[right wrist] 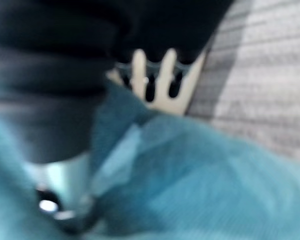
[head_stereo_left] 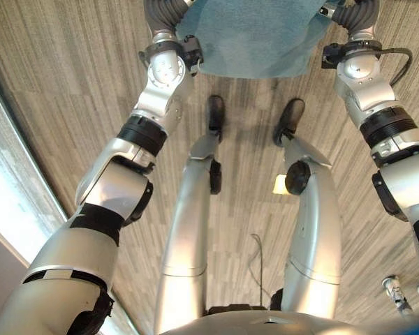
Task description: Pick up all the scattered cushions and arrange them neatly on the sofa.
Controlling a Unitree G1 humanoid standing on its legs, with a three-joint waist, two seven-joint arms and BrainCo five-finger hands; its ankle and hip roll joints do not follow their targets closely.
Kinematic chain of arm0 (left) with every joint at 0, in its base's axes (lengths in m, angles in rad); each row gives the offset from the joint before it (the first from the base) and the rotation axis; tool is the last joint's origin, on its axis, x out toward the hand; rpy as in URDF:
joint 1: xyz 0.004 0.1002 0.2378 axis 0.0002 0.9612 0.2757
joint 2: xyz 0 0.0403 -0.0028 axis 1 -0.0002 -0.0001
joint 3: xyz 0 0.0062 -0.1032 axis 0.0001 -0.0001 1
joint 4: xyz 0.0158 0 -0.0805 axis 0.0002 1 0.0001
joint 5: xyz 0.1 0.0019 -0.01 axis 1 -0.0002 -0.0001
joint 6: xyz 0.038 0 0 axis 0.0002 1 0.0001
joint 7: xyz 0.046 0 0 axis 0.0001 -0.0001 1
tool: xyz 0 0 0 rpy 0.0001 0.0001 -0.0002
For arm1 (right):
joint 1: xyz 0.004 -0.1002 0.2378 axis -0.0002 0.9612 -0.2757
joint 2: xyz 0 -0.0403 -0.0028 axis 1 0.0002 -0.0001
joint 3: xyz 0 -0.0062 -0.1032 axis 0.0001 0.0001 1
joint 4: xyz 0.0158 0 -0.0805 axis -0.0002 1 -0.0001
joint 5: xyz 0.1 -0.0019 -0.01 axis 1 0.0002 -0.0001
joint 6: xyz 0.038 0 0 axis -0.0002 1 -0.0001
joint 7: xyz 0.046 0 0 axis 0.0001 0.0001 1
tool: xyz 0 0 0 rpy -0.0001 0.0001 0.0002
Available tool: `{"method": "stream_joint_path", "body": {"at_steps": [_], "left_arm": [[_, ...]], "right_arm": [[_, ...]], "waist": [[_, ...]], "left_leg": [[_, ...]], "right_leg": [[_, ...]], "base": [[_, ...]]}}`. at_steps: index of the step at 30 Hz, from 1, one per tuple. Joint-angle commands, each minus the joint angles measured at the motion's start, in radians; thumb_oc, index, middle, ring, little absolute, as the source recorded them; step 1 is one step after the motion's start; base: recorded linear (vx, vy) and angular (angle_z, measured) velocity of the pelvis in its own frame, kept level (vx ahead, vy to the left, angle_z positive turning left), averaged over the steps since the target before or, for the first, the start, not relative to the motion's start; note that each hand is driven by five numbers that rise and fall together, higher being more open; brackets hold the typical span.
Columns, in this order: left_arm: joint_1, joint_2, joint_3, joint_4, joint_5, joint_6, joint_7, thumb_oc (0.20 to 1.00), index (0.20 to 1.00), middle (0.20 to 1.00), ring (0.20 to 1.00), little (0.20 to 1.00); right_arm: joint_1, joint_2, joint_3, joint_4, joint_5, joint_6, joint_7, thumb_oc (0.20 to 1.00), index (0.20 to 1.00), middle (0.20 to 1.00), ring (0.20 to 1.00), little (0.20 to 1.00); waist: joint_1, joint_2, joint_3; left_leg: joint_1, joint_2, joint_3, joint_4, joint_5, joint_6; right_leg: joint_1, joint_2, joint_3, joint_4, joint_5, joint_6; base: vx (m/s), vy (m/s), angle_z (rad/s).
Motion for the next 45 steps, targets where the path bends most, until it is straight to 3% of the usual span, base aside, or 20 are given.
{"method": "stream_joint_path", "body": {"at_steps": [1, 7, 15, 18, 28, 34, 35, 36, 37, 39, 40, 42, 45], "left_arm": [[-0.052, -0.096, -0.019, -0.073, 0.016, -0.091, -0.112, 0.2, 0.2, 0.2, 0.2, 0.2], [-0.032, -0.049, 0.01, -0.076, 0.01, -0.095, -0.116, 0.2, 0.2, 0.2, 0.2, 0.2], [0.01, 0.0, 0.066, -0.121, 0.041, -0.106, -0.116, 0.2, 0.2, 0.2, 0.2, 0.2], [0.038, -0.01, 0.08, -0.155, 0.056, -0.11, -0.114, 0.2, 0.2, 0.2, 0.2, 0.2], [0.351, -0.093, 0.134, -0.475, 0.214, -0.125, -0.152, 0.2, 0.2, 0.2, 0.2, 0.2], [0.487, -0.106, 0.126, -0.562, 0.255, -0.121, -0.163, 0.2, 0.2, 0.2, 0.2, 0.2], [0.508, -0.117, 0.125, -0.578, 0.248, -0.12, -0.17, 0.2, 0.2, 0.2, 0.2, 0.2], [0.532, -0.117, 0.122, -0.579, 0.243, -0.119, -0.174, 0.2, 0.2, 0.2, 0.2, 0.2], [0.558, -0.121, 0.116, -0.587, 0.241, -0.115, -0.185, 0.2, 0.2, 0.2, 0.2, 0.2], [0.633, -0.133, 0.096, -0.6, 0.234, -0.098, -0.212, 0.2, 0.2, 0.2, 0.2, 0.2], [0.633, -0.133, 0.096, -0.6, 0.234, -0.098, -0.212, 0.2, 0.2, 0.2, 0.2, 0.2], [0.707, -0.139, 0.089, -0.602, 0.232, -0.084, -0.243, 0.2, 0.2, 0.2, 0.2, 0.2], [0.757, -0.144, 0.089, -0.596, 0.222, -0.078, -0.264, 0.2, 0.2, 0.2, 0.2, 0.2]], "right_arm": [[-0.102, 0.103, 0.064, -0.142, 0.032, -0.158, 0.069, 0.2, 0.2, 0.2, 0.2, 0.2], [-0.096, 0.076, 0.047, -0.199, 0.025, -0.173, 0.069, 0.2, 0.2, 0.2, 0.2, 0.2], [-0.056, 0.012, -0.027, -0.286, -0.011, -0.19, 0.043, 0.2, 0.2, 0.2, 0.2, 0.2], [-0.021, 0.01, -0.063, -0.319, -0.031, -0.193, 0.03, 0.2, 0.2, 0.2, 0.2, 0.2], [0.367, 0.044, -0.214, -0.615, -0.282, -0.172, 0.001, 0.2, 0.2, 0.2, 0.2, 0.2], [0.545, 0.045, -0.208, -0.729, -0.388, -0.138, 0.039, 0.2, 0.2, 0.2, 0.2, 0.2], [0.57, 0.049, -0.202, -0.73, -0.408, -0.129, 0.041, 0.2, 0.2, 0.2, 0.2, 0.2], [0.596, 0.047, -0.197, -0.733, -0.425, -0.119, 0.047, 0.2, 0.2, 0.2, 0.2, 0.2], [0.623, 0.046, -0.198, -0.742, -0.436, -0.114, 0.05, 0.2, 0.2, 0.2, 0.2, 0.2], [0.715, 0.064, -0.217, -0.763, -0.443, -0.107, 0.057, 0.2, 0.2, 0.2, 0.2, 0.2], [0.715, 0.064, -0.217, -0.763, -0.443, -0.107, 0.057, 0.2, 0.2, 0.2, 0.2, 0.2], [0.81, 0.085, -0.244, -0.792, -0.436, -0.11, 0.072, 0.2, 0.2, 0.2, 0.2, 0.2], [0.859, 0.091, -0.259, -0.809, -0.432, -0.112, 0.087, 0.2, 0.2, 0.2, 0.2, 0.2]], "waist": [[-0.026, 0.066, -0.026], [-0.024, 0.067, -0.053], [-0.025, 0.078, -0.16], [-0.025, 0.08, -0.17], [-0.036, 0.069, -0.174], [-0.037, 0.062, -0.201], [-0.033, 0.059, -0.206], [-0.033, 0.058, -0.214], [-0.031, 0.056, -0.213], [-0.029, 0.052, -0.224], [-0.029, 0.052, -0.224], [-0.032, 0.051, -0.235], [-0.037, 0.048, -0.242]], "left_leg": [[0.026, -0.056, -0.089, -0.012, -0.027, -0.05], [0.026, -0.055, -0.088, -0.015, -0.025, -0.051], [0.027, -0.05, -0.101, -0.084, 0.001, -0.052], [0.072, -0.05, -0.108, -0.122, 0.008, -0.053], [0.516, -0.045, -0.179, -0.362, 0.026, -0.078], [0.736, -0.034, -0.202, -0.478, 0.043, -0.093], [0.769, -0.033, -0.203, -0.512, 0.079, -0.094], [0.829, -0.026, -0.21, -0.535, 0.056, -0.099], [0.863, -0.021, -0.215, -0.566, 0.092, -0.1], [0.992, -0.002, -0.22, -0.626, 0.11, -0.112], [0.992, -0.002, -0.22, -0.626, 0.11, -0.112], [1.125, 0.02, -0.221, -0.683, 0.123, -0.133], [1.195, 0.034, -0.22, -0.69, 0.126, -0.152]], "right_leg": [[0.079, 0.023, 0.03, 0.055, -0.047, 0.095], [0.079, 0.036, 0.025, 0.046, -0.042, 0.094], [0.104, 0.066, -0.019, -0.026, -0.035, 0.095], [0.151, 0.07, -0.03, -0.056, -0.032, 0.095], [0.56, 0.057, -0.098, -0.267, -0.008, 0.089], [0.762, 0.058, -0.136, -0.377, -0.002, 0.081], [0.793, 0.055, -0.151, -0.406, 0.031, 0.072], [0.849, 0.062, -0.151, -0.423, 0.003, 0.077], [0.883, 0.061, -0.164, -0.458, 0.035, 0.069], [1.018, 0.075, -0.181, -0.527, 0.038, 0.065], [1.018, 0.075, -0.181, -0.527, 0.038, 0.065], [1.16, 0.101, -0.194, -0.593, 0.025, 0.054], [1.256, 0.122, -0.192, -0.633, 0.014, 0.044]], "base": [[0.0, 0.0, 0.0], [0.0, -0.002, -0.01], [-0.02, -0.015, -0.03], [-0.04, -0.035, 0.0], [-0.05, -0.051, 0.06], [0.02, -0.073, 0.02], [0.02, -0.094, 0.01], [-0.07, -0.089, 0.02], [0.06, -0.174, 0.02], [0.02, -0.143, 0.02], [0.05, -0.084, 0.07], [0.13, -0.149, 0.08], [0.16, -0.16, 0.16]]}}
